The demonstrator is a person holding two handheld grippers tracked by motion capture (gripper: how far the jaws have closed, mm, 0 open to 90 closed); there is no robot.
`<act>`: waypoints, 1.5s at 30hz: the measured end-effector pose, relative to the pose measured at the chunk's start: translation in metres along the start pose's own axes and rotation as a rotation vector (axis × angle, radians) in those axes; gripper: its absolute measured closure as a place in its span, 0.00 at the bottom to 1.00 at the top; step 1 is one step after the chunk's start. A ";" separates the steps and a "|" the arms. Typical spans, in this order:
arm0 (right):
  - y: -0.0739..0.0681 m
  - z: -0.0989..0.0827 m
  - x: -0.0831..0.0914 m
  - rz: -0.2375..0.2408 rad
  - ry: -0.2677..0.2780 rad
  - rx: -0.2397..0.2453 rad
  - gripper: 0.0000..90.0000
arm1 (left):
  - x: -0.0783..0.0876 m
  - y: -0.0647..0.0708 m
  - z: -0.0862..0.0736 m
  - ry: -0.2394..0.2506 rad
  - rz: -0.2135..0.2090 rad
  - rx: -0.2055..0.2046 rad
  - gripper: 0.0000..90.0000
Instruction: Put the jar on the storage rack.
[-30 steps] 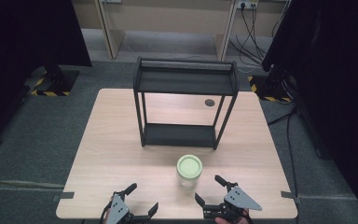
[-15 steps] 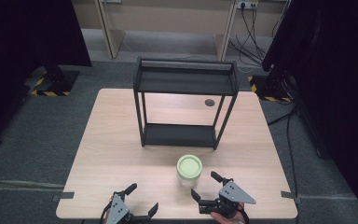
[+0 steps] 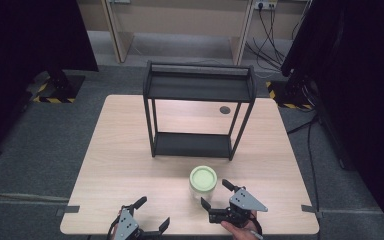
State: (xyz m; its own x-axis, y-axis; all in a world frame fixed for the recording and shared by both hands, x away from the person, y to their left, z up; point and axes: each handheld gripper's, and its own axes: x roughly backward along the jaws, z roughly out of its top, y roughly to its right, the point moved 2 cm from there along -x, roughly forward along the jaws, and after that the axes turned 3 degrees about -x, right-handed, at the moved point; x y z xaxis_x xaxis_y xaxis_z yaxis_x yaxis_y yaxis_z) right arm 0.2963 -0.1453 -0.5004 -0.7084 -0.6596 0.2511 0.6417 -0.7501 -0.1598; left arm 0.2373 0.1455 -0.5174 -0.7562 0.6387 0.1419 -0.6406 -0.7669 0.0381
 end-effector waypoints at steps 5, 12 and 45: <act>-0.002 0.004 -0.006 0.009 0.004 0.005 0.04 | 0.000 0.000 0.000 0.000 0.000 -0.001 0.00; -0.006 0.006 -0.016 0.021 -0.003 0.015 0.04 | 0.000 0.000 0.000 0.001 -0.001 -0.002 0.00; -0.008 0.008 -0.043 0.019 -0.018 0.003 0.11 | 0.001 0.000 0.001 0.002 -0.003 0.002 0.00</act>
State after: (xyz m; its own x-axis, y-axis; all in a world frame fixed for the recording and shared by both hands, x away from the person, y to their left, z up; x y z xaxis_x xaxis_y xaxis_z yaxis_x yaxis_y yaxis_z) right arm 0.3241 -0.1112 -0.5019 -0.6908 -0.6727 0.2651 0.6559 -0.7373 -0.1618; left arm 0.2370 0.1462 -0.5168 -0.7549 0.6409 0.1395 -0.6424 -0.7653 0.0403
